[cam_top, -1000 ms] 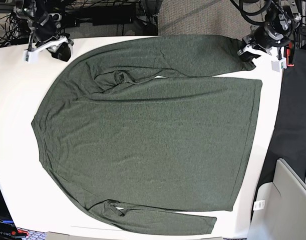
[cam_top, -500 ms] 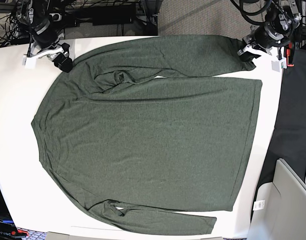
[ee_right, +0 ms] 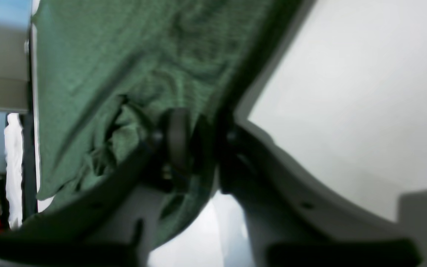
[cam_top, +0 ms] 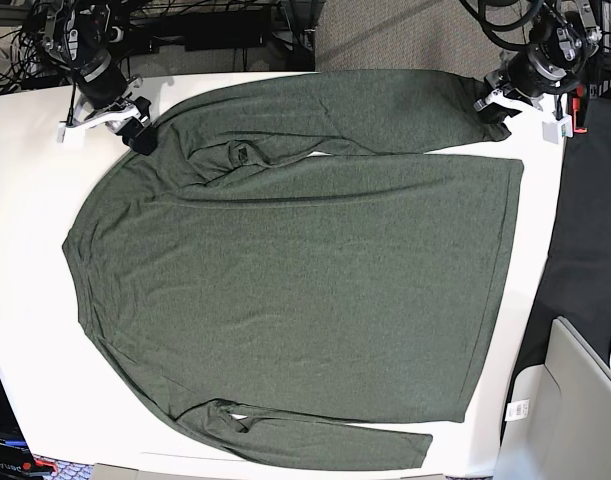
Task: Fold the T-shirt properly
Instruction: 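Move the right gripper to the other shoulder corner and grasp it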
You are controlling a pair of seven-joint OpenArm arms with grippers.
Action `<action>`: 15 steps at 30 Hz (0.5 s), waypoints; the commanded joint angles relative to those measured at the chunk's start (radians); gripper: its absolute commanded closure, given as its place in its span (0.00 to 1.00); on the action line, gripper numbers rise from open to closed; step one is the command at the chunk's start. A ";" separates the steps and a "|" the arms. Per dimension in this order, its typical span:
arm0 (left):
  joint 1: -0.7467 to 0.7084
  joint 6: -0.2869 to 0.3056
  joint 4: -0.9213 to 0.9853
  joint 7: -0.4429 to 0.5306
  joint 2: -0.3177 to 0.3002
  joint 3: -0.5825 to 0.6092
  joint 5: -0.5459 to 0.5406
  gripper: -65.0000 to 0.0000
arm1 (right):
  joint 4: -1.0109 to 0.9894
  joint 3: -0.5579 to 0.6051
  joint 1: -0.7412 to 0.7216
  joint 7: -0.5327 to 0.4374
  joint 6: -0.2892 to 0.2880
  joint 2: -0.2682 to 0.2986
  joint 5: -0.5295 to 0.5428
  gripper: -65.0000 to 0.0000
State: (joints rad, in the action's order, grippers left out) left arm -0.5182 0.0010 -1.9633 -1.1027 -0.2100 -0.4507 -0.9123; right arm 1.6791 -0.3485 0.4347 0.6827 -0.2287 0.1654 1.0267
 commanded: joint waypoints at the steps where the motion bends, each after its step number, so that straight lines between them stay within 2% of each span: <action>1: -0.007 0.004 -0.014 0.002 -0.010 -0.004 -0.014 1.00 | 0.009 -0.007 -0.001 0.032 -0.001 0.007 0.008 0.94; 3: -0.020 0.004 -0.014 0.003 -0.010 -0.004 -0.014 1.00 | 0.014 -0.008 -0.001 0.048 -0.002 0.007 0.008 0.98; 10: -0.026 0.004 -0.017 0.009 -0.012 -0.004 -0.014 1.00 | 0.069 -0.051 0.057 0.052 -0.013 0.009 0.060 0.98; 15: -0.027 0.004 -0.028 0.009 -0.013 -0.004 -0.014 1.00 | 0.123 -0.119 0.115 0.053 -0.120 0.020 0.068 0.98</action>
State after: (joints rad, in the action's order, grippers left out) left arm -0.5400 0.0010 -1.9678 -1.0992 -0.2108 -0.4503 -0.9123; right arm 1.7813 -0.4553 0.5377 0.7498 -0.3367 0.1764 1.0775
